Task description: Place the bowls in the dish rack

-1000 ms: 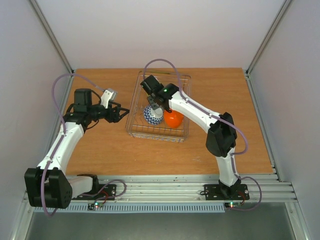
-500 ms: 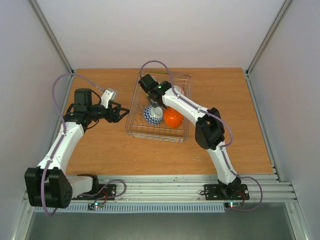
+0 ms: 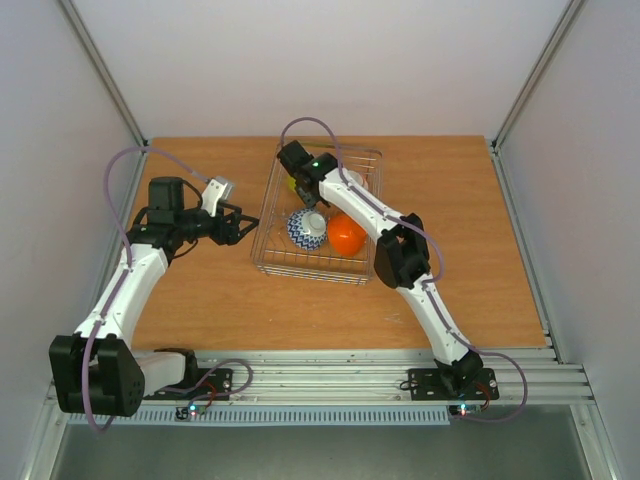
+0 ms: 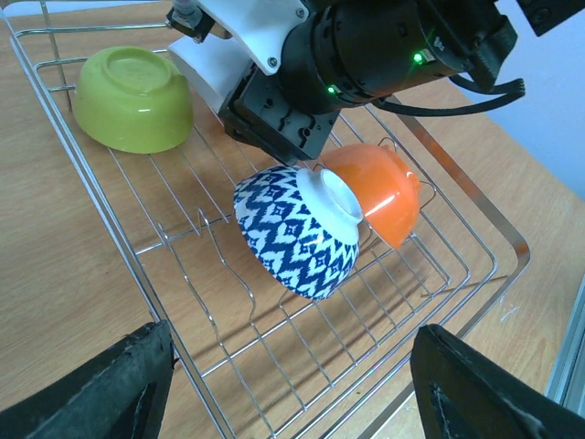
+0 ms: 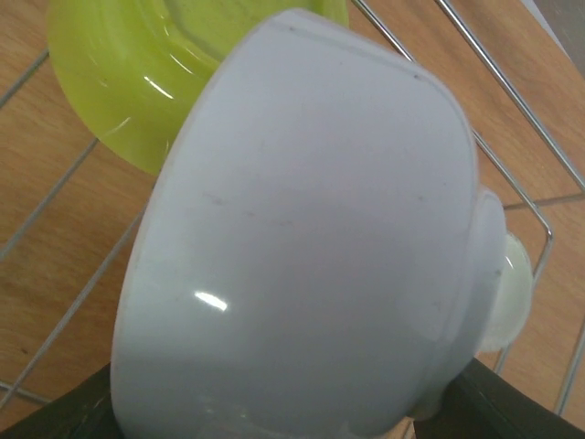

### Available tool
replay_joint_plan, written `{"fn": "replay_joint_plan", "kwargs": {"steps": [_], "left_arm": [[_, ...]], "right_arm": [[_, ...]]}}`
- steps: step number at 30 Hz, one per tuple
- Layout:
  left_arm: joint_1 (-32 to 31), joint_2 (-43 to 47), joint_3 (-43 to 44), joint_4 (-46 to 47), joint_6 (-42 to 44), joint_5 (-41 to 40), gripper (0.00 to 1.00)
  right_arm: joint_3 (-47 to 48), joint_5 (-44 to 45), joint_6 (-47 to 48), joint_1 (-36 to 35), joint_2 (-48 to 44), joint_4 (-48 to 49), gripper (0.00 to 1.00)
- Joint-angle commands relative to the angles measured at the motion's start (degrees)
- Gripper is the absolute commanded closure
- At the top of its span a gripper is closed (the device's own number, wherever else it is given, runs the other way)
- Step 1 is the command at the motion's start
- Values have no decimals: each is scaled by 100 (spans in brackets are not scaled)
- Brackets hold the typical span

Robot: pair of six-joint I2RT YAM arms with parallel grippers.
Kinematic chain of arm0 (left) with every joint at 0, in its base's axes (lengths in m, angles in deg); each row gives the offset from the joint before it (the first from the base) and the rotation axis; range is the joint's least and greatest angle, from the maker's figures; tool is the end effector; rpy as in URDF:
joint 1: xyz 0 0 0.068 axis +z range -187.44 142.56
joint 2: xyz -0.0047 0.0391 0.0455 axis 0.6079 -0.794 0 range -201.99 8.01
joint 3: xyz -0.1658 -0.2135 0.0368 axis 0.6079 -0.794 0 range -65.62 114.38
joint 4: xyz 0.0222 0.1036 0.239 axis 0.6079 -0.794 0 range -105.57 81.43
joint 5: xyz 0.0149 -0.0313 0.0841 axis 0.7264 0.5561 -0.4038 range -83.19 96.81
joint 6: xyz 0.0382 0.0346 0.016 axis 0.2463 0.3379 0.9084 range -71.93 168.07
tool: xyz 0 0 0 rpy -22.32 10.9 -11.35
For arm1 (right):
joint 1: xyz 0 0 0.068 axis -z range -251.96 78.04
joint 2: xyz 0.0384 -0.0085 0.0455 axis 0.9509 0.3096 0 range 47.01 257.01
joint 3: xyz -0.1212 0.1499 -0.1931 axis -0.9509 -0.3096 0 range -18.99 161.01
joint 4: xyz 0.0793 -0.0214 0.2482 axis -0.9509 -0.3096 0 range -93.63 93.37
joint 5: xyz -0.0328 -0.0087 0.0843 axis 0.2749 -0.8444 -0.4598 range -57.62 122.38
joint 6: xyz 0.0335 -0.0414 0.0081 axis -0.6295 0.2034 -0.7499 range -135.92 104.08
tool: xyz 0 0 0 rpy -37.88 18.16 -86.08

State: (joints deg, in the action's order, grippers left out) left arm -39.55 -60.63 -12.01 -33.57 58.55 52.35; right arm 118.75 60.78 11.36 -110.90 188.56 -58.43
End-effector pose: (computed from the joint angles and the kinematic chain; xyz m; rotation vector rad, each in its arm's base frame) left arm 0.2508 -0.0347 0.2901 0.6387 2.0428 -0.8079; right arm 0.4141 0.3127 0.2253 -1.3060 2.2638 -0.5998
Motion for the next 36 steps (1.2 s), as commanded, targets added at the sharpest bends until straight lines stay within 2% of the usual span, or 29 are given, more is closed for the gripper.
{"fn": "replay_joint_plan", "kwargs": {"steps": [1,7,24,36], "left_arm": [[0,25,-34,241,-2,-67,28],[0,2,-30,245,11,-91,28],[0,35,-50,281,3,-52,28],[0,37,-43,281,-9,-62,28]], "right_arm": [[664,-329,168,-37,320,-322,99],[729,-663,398,-38,317,-161,99],[377,792,83,76,206,-837,99],[362,846,71,180,379,-1267,98]]}}
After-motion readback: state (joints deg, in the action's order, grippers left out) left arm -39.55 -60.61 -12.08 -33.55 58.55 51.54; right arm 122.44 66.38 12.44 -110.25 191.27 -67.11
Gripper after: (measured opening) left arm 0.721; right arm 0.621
